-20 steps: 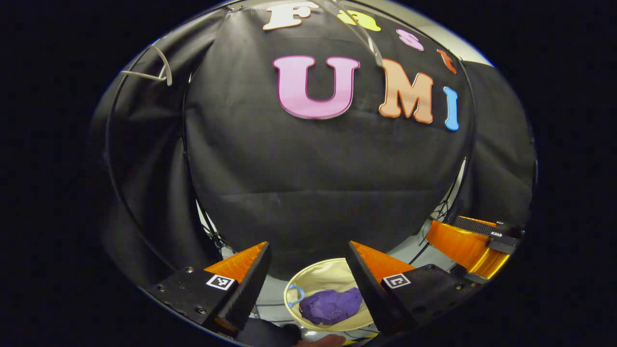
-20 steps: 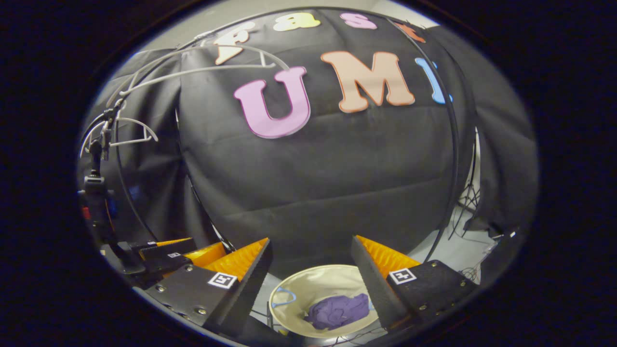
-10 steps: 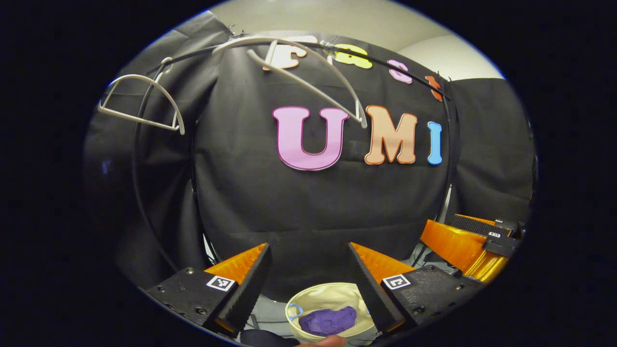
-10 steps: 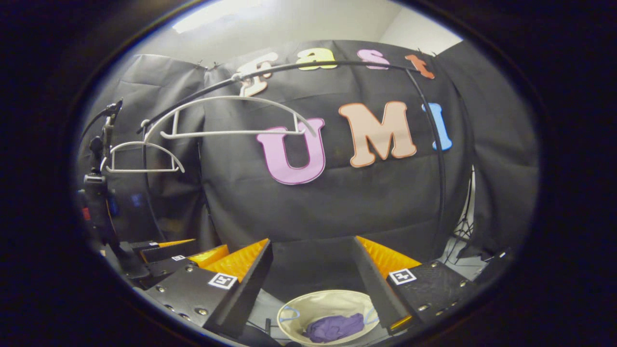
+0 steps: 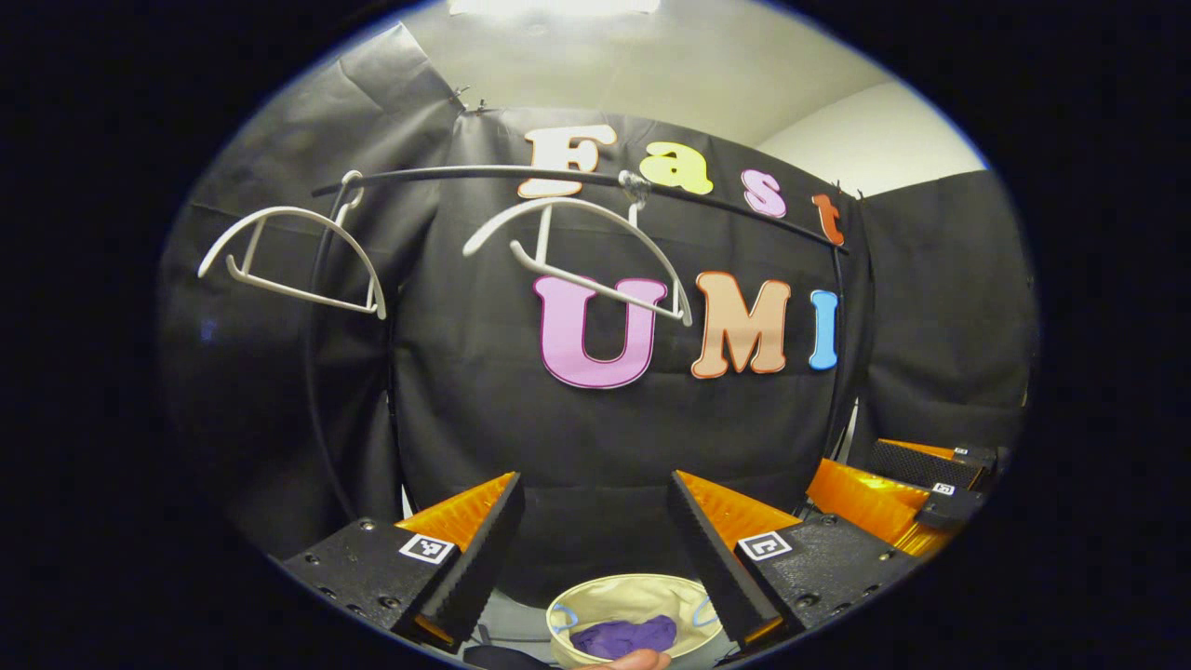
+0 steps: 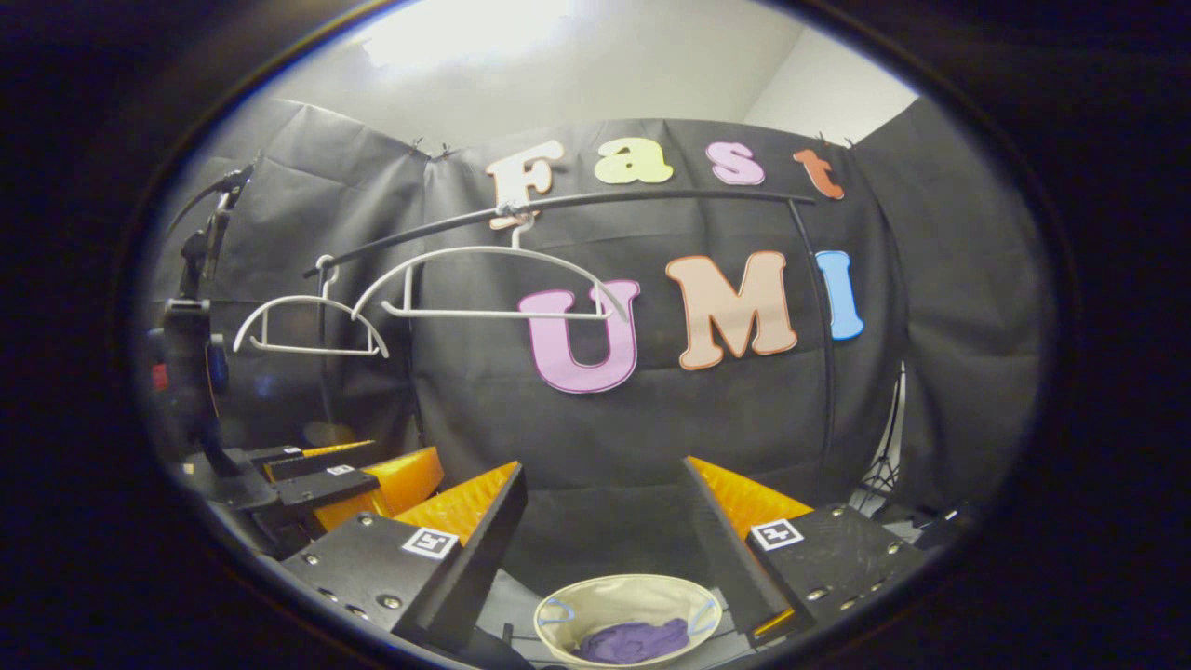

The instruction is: Grasp the clothes on the hanger with both hands and then place them into the laundry hamper below.

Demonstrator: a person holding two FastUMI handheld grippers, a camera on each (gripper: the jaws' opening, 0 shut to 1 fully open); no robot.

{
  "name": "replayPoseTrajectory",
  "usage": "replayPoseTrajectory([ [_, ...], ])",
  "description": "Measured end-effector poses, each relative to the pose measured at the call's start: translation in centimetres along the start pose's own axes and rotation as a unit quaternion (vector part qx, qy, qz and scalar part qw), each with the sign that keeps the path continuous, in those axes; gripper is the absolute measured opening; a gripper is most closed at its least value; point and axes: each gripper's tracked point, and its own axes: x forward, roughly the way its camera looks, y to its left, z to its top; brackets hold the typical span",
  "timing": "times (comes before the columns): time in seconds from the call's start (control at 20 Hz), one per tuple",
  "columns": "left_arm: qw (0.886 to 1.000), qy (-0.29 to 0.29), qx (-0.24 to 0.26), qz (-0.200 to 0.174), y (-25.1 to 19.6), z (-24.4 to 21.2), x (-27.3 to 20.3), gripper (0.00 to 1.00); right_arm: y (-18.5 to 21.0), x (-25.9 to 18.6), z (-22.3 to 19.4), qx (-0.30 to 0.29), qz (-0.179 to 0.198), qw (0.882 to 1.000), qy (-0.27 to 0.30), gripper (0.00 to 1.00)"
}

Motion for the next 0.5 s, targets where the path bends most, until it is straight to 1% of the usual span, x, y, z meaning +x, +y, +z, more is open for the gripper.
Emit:
replayPoseTrajectory([
  [0.05,1.0,-0.005,-0.002,0.001,0.1,0.6,-0.5,0.95,-0.2,-0.6,0.3,-0.002,-0.002,1.0,-0.001,1.0],
  [0.15,1.0,-0.015,-0.002,-0.002,-0.1,1.6,-1.7,0.95,-0.3,-2.1,0.8,-0.002,-0.004,1.0,-0.005,1.0],
  [0.2,1.0,-0.017,0.001,-0.006,-0.3,2.0,-2.4,0.95,-0.6,-3.1,1.1,-0.002,-0.007,1.0,-0.008,0.92],
  [0.25,1.0,-0.018,0.007,-0.007,-0.3,2.2,-3.0,0.95,-0.5,-3.8,1.1,-0.002,-0.006,1.0,-0.008,1.0],
  [0.4,1.0,-0.013,0.015,0.005,-0.1,2.7,-4.7,0.94,-0.5,-6.3,1.8,0.001,0.004,1.0,-0.011,1.0],
  [0.5,1.0,-0.016,0.013,-0.001,-1.0,3.4,-5.8,0.95,-0.6,-7.8,3.0,0.003,0.012,1.0,-0.022,1.0],
])
